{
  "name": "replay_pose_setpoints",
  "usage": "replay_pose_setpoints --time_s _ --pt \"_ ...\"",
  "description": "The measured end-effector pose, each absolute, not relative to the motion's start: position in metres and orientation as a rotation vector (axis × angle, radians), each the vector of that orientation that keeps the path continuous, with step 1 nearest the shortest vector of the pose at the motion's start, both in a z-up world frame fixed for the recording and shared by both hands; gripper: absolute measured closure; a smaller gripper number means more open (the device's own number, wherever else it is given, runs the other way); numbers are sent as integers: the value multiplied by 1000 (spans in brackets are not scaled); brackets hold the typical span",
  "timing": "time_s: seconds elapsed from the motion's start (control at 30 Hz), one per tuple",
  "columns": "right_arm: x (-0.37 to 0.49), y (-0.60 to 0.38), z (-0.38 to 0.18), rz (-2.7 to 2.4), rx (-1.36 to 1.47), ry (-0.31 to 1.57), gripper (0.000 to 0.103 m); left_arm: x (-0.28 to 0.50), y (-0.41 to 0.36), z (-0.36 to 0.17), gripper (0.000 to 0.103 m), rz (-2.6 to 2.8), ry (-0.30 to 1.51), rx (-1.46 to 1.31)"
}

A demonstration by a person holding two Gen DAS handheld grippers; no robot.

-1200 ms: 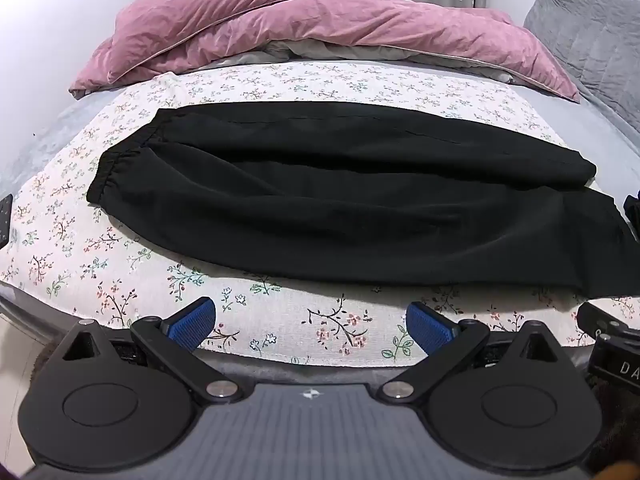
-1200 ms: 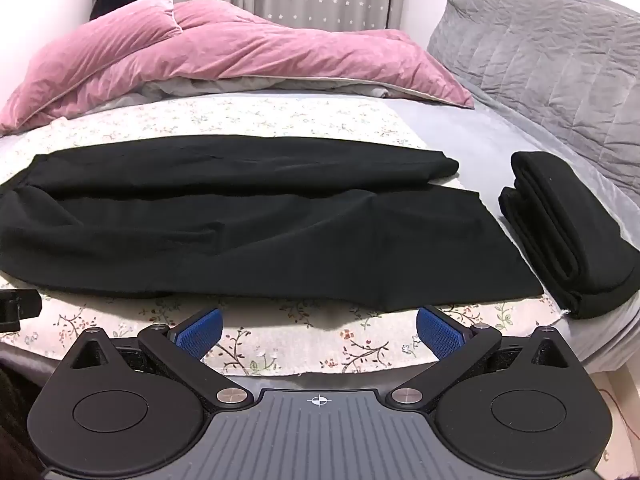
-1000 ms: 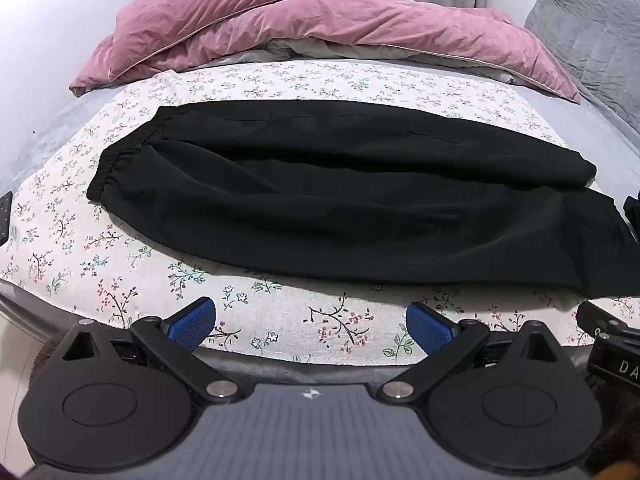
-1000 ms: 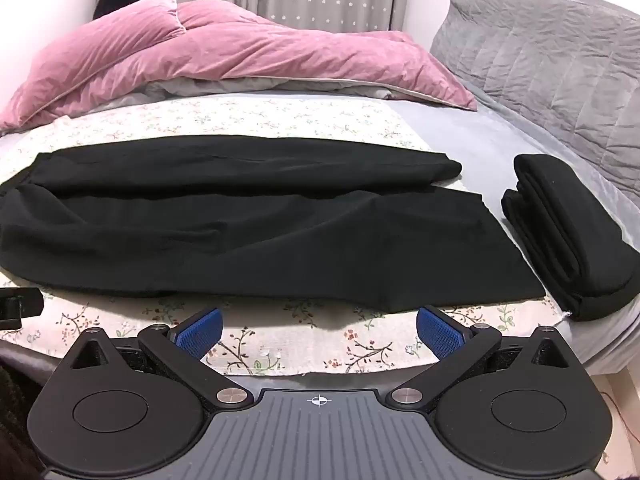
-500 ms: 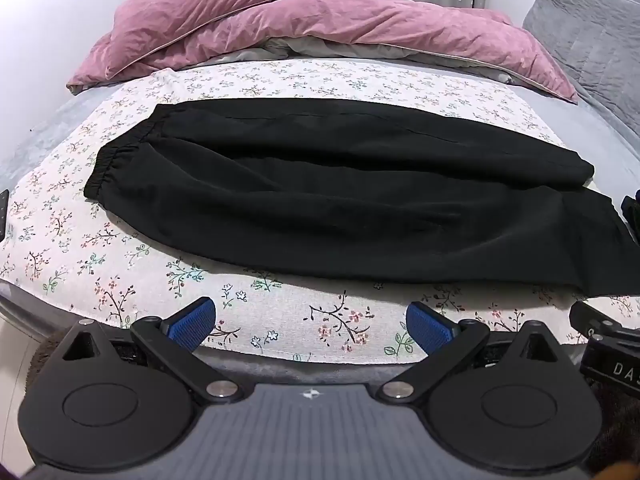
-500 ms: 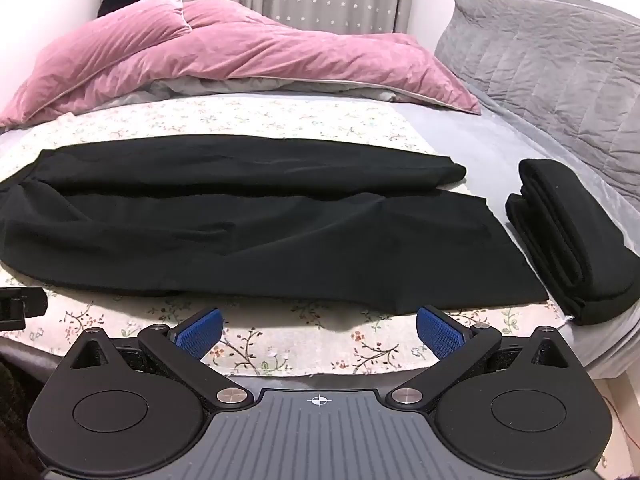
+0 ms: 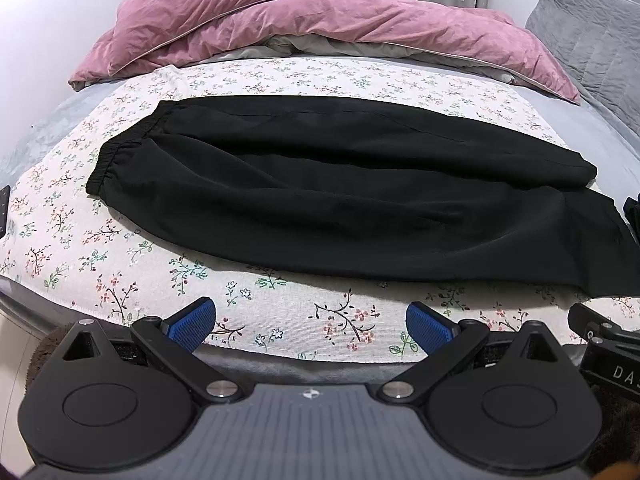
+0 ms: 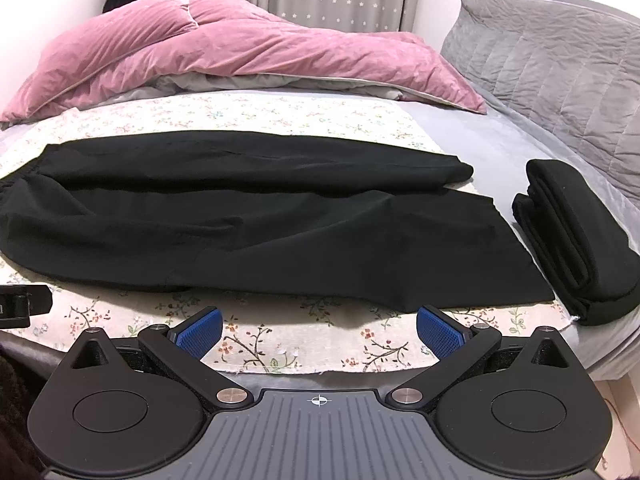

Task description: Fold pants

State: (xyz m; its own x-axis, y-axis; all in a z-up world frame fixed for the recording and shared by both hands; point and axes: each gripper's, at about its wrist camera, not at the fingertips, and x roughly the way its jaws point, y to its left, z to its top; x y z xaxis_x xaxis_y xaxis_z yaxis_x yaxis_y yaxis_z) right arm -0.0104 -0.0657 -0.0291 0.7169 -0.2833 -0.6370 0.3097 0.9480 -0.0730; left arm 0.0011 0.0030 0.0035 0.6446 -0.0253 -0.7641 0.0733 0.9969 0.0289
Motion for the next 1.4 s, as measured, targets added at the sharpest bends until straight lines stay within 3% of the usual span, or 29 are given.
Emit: replay_pose_setpoints --time_s 1.4 --pt "-11 -67 -32 -333 47 705 0 0 6 0 0 -35 870 72"
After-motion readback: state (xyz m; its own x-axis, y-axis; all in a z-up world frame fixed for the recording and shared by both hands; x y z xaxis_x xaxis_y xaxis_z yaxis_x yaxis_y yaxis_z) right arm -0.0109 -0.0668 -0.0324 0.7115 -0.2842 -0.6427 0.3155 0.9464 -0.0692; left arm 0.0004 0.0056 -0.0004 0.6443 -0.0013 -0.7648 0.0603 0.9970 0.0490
